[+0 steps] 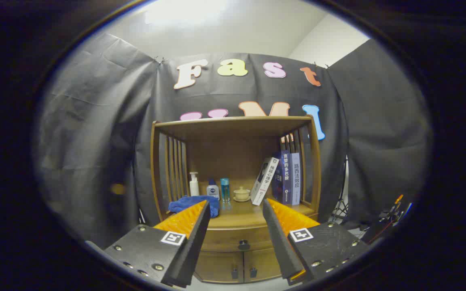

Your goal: Pull open the drawer, take out the items inside it, and place them on the countertop above the cabinet.

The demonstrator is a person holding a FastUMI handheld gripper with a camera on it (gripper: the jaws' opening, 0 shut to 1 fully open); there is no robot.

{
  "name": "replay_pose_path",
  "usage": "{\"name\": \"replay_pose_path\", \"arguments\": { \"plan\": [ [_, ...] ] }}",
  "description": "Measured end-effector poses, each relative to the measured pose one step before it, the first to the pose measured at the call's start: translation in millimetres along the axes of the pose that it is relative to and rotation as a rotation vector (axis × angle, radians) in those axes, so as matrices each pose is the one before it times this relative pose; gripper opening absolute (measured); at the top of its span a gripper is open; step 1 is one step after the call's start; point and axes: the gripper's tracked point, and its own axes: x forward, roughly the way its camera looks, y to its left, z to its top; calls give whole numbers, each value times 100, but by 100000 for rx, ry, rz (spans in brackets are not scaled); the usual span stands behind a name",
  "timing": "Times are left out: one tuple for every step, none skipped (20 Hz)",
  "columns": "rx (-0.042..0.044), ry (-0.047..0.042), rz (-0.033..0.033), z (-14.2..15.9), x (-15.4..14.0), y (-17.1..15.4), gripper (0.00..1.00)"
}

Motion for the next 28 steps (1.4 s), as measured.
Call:
{"name": "replay_pose_path", "arguments": {
  "plan": [
    [-539,42,131,88,-115,44,79],
    [-443,-342,-176,147,-122,-96,79],
    [-325,-141,-47,6,-133,-39,79],
    [-280,-152,-345,104,-108,-90,79],
    [-334,123,-225,-50,-83,-99,79],
    [-213,132,-424,-41,-136,-135,79],
    [-4,200,-159,-60,-41,-28,79],
    [205,155,-124,-117,72,13,79],
    [158,246,-117,-50,-46,-130,79],
    [185,365,-310,-126,-5,-130,78],
    [120,263,-124,-136,-20,-115,78],
    [51,227,-45,-137,-30,-44,78],
    [111,186,-61,-24,-24,-72,78],
    [22,41,1,-46,-60,-15,78],
    [34,112,-215,-14,42,-108,78],
    [98,209,-69,-74,73,-65,78],
    [157,197,134,-262,140,-40,78],
    [-1,-129,438,-117,159,86,78],
    [-118,24,636,-205,333,42,78],
    [-352,304,413,-351,381,25,79],
    [-393,551,294,-428,409,-49,79],
    [-527,356,-106,-446,509,-96,79],
    [-462,285,-125,-399,533,-133,79],
    [-601,371,123,-456,596,-25,79],
    [-661,276,479,-602,627,166,79],
    [-637,482,127,-510,647,6,79],
    [-1129,456,-45,-675,646,-100,79],
    [-1234,933,-361,-606,755,-18,79]
  ]
}}
